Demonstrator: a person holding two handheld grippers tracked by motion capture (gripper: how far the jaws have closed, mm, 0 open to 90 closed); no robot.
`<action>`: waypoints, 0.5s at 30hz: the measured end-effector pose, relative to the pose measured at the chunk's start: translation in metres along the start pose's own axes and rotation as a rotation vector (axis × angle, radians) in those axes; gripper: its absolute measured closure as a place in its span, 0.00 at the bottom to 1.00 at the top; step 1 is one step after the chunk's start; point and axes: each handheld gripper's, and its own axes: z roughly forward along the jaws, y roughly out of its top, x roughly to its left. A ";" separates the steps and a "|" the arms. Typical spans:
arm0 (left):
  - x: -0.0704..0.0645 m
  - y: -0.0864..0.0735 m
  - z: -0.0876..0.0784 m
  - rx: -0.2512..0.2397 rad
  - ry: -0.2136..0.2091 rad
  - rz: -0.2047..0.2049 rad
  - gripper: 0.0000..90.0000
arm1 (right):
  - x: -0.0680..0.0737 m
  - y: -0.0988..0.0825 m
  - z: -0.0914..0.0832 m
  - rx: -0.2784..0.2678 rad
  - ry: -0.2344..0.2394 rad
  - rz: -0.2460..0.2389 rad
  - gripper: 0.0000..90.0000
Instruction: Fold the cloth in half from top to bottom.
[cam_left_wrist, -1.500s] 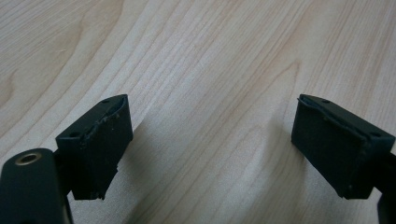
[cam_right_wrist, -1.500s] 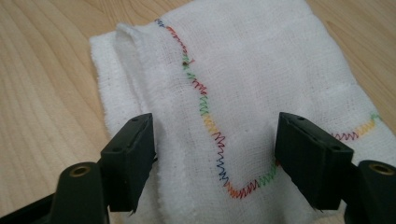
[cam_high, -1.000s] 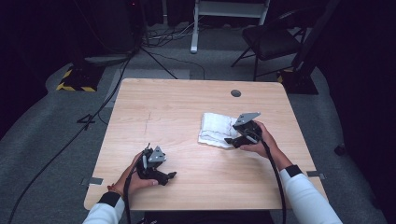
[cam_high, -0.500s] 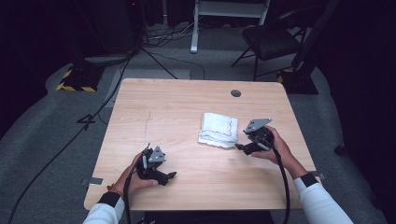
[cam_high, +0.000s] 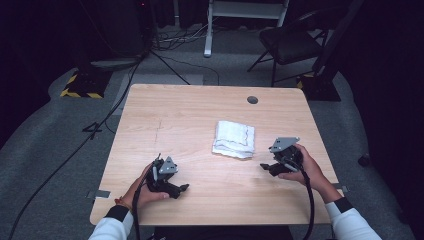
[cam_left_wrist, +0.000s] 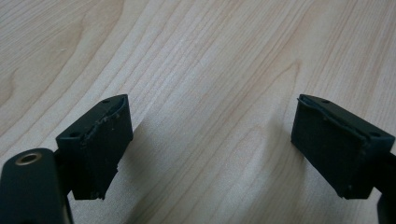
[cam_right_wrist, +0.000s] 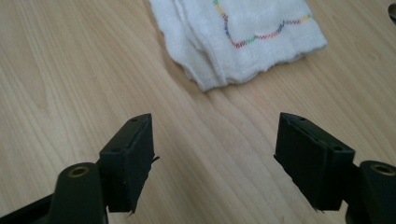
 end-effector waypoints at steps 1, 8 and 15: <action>0.000 0.000 0.000 0.000 0.002 0.000 0.14 | 0.001 -0.003 -0.001 0.003 -0.002 -0.002 0.32; 0.000 0.001 0.001 0.002 0.001 0.003 0.14 | 0.008 -0.022 -0.014 0.012 -0.041 -0.001 0.32; -0.002 0.000 0.000 0.001 0.007 -0.004 0.15 | 0.009 -0.045 -0.027 0.003 -0.061 0.023 0.32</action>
